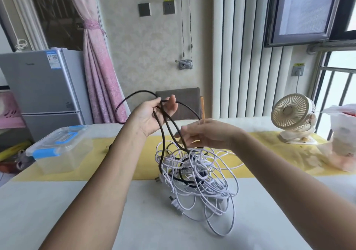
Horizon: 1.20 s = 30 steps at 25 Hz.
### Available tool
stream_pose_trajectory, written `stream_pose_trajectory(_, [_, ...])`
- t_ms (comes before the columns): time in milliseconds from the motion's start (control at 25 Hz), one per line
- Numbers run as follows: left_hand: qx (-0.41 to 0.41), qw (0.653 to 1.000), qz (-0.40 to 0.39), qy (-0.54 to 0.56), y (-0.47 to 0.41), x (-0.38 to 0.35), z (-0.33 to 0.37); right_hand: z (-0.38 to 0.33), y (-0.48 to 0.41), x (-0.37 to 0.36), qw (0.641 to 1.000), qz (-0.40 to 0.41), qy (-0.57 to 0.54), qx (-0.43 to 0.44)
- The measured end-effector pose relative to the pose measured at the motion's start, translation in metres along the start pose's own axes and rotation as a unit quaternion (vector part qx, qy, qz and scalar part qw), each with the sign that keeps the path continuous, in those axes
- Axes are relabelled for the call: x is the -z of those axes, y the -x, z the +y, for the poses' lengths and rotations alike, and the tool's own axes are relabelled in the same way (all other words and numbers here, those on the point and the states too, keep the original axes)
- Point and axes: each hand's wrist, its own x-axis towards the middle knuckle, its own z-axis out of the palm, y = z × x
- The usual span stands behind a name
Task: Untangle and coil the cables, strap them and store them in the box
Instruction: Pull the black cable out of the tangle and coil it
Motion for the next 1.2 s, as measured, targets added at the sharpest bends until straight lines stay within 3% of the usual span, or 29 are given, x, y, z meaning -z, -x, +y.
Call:
stream_pose_trajectory(200, [0.023,0.999,-0.004,-0.035,-0.003,0.005,-0.006,0.001,0.014,0.005,0.990,-0.099,0.102,0.005])
stream_pose_trajectory(240, [0.030,0.997,-0.002,-0.065,-0.003,0.004,-0.006,0.002,0.014,0.003,0.988,-0.088,0.128,0.000])
stream_pose_trajectory(280, [0.031,0.993,0.009,-0.114,-0.003,0.003,-0.005,0.001,0.012,0.002,0.985,-0.045,0.165,0.002])
stream_pose_trajectory(360, [0.022,0.970,0.038,-0.240,0.000,0.004,-0.003,-0.005,0.009,0.002,0.968,0.115,0.224,0.018])
stream_pose_trajectory(440, [0.003,0.959,0.050,-0.278,0.002,0.003,-0.002,-0.023,0.009,0.007,0.937,0.233,0.258,0.034])
stream_pose_trajectory(600, [-0.075,0.986,0.042,-0.144,-0.003,-0.004,0.006,-0.092,0.019,0.007,0.819,0.312,0.468,0.115])
stream_pose_trajectory(720, [-0.104,0.994,0.022,-0.034,-0.006,-0.011,0.026,-0.139,0.030,0.013,0.725,0.455,0.461,0.236])
stream_pose_trajectory(760, [-0.121,0.992,0.018,-0.012,-0.007,-0.012,0.035,-0.144,0.031,0.021,0.720,0.494,0.408,0.267])
stream_pose_trajectory(800, [-0.137,0.990,0.017,0.006,-0.008,-0.012,0.042,-0.142,0.030,0.028,0.759,0.497,0.314,0.280])
stream_pose_trajectory(840, [-0.147,0.989,0.018,0.016,-0.010,-0.011,0.046,-0.130,0.027,0.034,0.824,0.466,0.194,0.256])
stream_pose_trajectory(880, [-0.150,0.988,0.025,0.022,-0.012,-0.007,0.047,-0.111,0.024,0.036,0.883,0.418,0.099,0.189])
stream_pose_trajectory(920, [-0.147,0.988,0.038,0.025,-0.015,0.000,0.045,-0.087,0.021,0.041,0.918,0.374,0.074,0.110])
stream_pose_trajectory(1040, [-0.123,0.987,0.097,0.035,-0.027,0.041,0.028,-0.020,0.024,0.060,0.955,0.260,0.143,-0.017])
stream_pose_trajectory(1200, [-0.030,0.974,0.224,-0.017,-0.028,0.105,0.000,0.021,0.037,0.075,0.980,0.154,0.125,0.017])
